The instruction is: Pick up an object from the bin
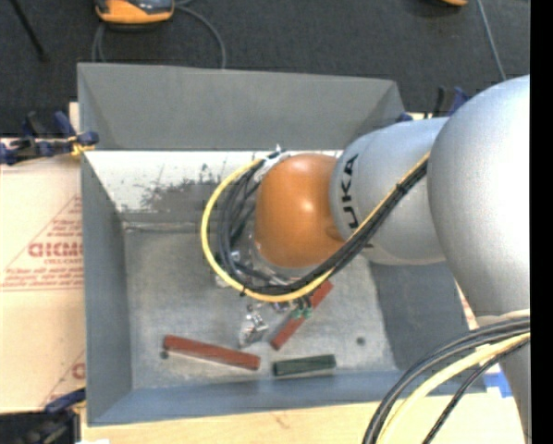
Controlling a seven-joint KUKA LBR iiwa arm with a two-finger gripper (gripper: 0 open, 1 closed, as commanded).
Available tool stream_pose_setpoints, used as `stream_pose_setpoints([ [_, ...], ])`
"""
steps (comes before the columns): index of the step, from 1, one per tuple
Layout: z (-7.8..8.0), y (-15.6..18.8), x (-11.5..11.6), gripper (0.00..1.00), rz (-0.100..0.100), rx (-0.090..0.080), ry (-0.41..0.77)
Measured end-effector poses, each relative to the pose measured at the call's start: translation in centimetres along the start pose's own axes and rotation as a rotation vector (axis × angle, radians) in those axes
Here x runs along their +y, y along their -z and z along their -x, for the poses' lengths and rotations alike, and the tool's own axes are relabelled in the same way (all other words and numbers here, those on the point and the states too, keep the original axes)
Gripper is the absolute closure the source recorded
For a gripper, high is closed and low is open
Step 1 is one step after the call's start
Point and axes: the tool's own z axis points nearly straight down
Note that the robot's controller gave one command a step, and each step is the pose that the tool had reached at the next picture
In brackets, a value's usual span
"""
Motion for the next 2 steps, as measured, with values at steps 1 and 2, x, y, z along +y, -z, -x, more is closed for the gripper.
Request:
stream_pose_setpoints([
  [1,-2.3,0.2,2.2,0.0,0.006,-0.007,0.049],
  [2,-3.4,-0.1,2.9,0.0,0.002,-0.025,-0.022],
])
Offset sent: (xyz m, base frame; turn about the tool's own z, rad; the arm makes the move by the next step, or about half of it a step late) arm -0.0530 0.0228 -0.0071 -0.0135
